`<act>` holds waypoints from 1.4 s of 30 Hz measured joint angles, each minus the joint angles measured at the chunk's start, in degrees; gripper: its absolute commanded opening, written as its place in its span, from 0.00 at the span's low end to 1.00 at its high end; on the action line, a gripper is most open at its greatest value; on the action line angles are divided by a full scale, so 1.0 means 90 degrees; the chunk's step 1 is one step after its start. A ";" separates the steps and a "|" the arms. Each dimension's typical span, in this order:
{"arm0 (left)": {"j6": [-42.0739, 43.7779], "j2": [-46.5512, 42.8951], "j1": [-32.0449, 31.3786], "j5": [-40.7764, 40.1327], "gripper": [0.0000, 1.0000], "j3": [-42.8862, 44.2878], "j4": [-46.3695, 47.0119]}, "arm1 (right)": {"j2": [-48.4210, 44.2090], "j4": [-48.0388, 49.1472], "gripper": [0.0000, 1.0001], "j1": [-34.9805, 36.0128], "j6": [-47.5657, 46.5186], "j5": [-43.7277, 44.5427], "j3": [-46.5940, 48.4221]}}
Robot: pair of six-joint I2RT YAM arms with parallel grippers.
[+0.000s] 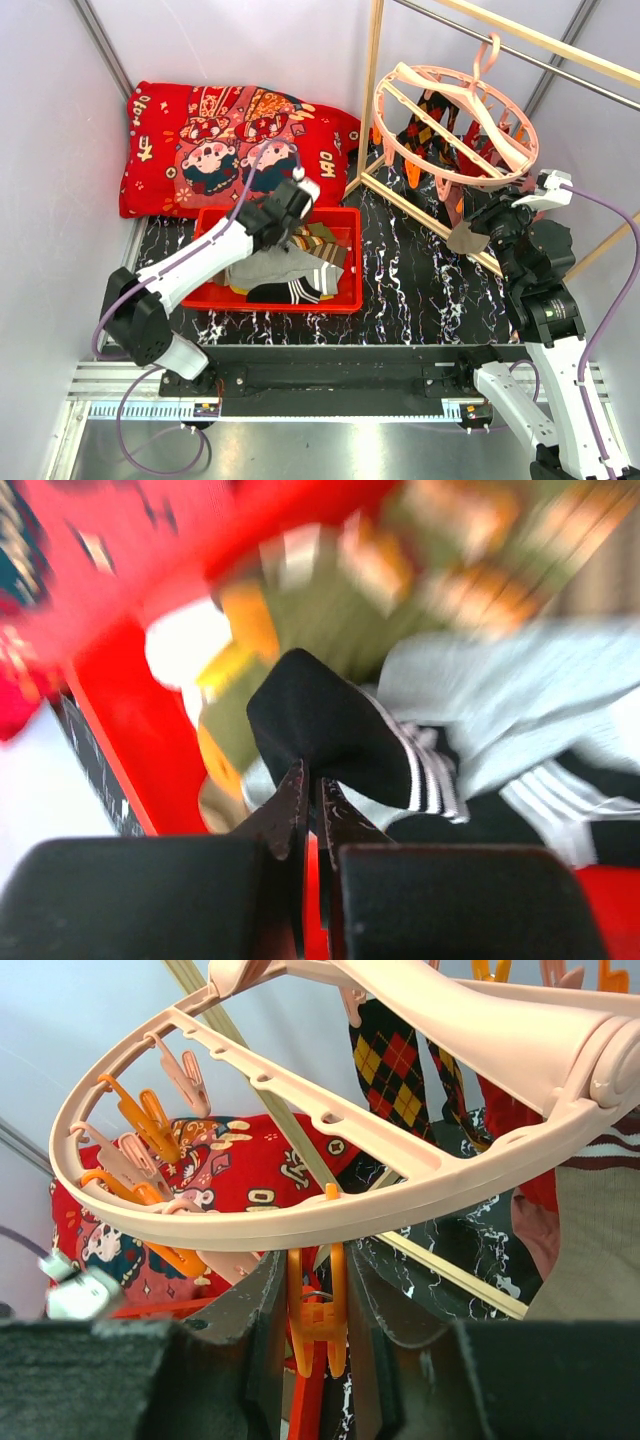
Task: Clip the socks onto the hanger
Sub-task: Pick up the sock from the bin.
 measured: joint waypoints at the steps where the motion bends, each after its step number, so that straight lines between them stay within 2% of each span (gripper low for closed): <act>1: 0.0015 0.0051 -0.0012 0.0085 0.00 0.0323 -0.0005 | 0.0000 0.0015 0.00 0.0000 -0.0015 0.0000 0.0000; 5: 0.0165 0.0311 -0.0238 0.0294 0.00 0.1496 0.0121 | -0.0002 0.0066 0.00 0.0000 -0.0066 0.0000 0.0000; 8: 0.0250 0.0444 -0.0437 0.0432 0.00 0.1768 0.0449 | -0.0007 0.0068 0.00 0.0000 -0.0078 0.0000 -0.0002; 11: 0.0338 0.0597 -0.0534 0.0452 0.00 0.1520 0.0763 | -0.0019 0.0083 0.00 0.0000 -0.0095 0.0000 -0.0022; 16: 0.0459 0.1003 -0.0525 0.0112 0.00 0.0534 0.0857 | -0.0046 0.0109 0.00 0.0000 -0.0129 0.0000 -0.0049; 22: 0.0461 0.1020 -0.0534 -0.0333 0.09 -0.0398 0.0389 | -0.0056 0.0112 0.00 0.0000 -0.0146 0.0000 -0.0049; 27: 0.0313 0.0843 -0.0578 -0.0483 0.23 -0.0743 -0.0032 | -0.0034 0.0114 0.00 0.0000 -0.0148 0.0000 -0.0049; 29: 0.0226 0.0765 -0.0597 -0.0478 0.35 -0.0826 -0.0199 | -0.0029 0.0114 0.00 0.0000 -0.0153 0.0000 -0.0049; 30: 0.0136 0.0719 -0.0610 -0.0461 0.46 -0.0840 -0.0306 | -0.0029 0.0114 0.00 0.0000 -0.0165 -0.0002 -0.0049; 33: 0.0036 0.0452 -0.0639 -0.0352 0.58 -0.0838 -0.0398 | -0.0029 0.0114 0.00 0.0000 -0.0197 -0.0002 -0.0049; 35: 0.0063 0.0163 -0.0653 -0.0233 0.58 -0.0799 -0.0420 | -0.0027 0.0114 0.00 0.0000 -0.0228 0.0000 -0.0046; 38: 0.0231 -0.0311 -0.0661 0.0080 0.53 -0.0583 -0.0291 | -0.0027 0.0121 0.00 0.0000 -0.0262 0.0000 -0.0049; 39: 0.0352 -0.0408 -0.0665 0.0228 0.49 -0.0486 -0.0214 | -0.0024 0.0129 0.00 0.0000 -0.0267 0.0000 -0.0049; 42: 0.0765 -0.0486 -0.0738 0.0699 0.45 -0.0253 0.0051 | -0.0015 0.0172 0.00 0.0000 -0.0270 0.0000 -0.0049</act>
